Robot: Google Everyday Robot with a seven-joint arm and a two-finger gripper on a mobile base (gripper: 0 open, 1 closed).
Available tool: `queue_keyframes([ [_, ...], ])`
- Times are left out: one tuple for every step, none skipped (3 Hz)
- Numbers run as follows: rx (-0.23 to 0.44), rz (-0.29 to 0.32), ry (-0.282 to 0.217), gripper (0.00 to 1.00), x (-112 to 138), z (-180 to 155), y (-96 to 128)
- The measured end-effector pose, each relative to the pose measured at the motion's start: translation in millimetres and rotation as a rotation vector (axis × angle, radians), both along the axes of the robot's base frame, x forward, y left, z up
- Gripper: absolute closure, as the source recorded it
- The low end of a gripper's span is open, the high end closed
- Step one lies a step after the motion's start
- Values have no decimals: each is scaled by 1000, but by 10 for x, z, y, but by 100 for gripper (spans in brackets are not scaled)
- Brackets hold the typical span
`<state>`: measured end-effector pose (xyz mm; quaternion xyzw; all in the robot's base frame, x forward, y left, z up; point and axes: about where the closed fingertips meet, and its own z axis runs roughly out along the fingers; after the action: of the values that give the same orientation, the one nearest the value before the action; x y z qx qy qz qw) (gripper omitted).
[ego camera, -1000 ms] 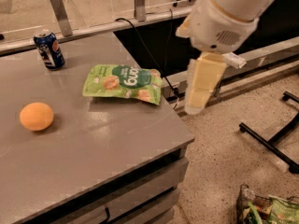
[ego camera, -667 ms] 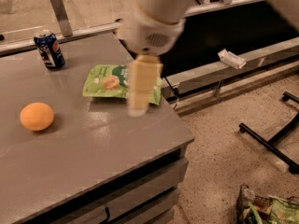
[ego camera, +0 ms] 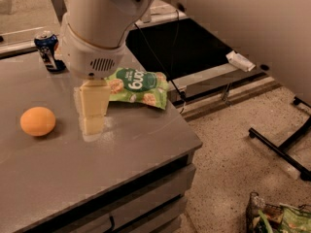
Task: Pick orange
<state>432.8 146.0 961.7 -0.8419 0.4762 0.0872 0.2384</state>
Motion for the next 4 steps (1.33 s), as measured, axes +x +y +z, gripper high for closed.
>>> queue_keyframes([
  [0,0,0,0,0,0,0],
  [-7,23,38,0,161,-229,84],
  [-23,35,79,0,490,-576,218],
  [-15,37,90,0,809,-798,367],
])
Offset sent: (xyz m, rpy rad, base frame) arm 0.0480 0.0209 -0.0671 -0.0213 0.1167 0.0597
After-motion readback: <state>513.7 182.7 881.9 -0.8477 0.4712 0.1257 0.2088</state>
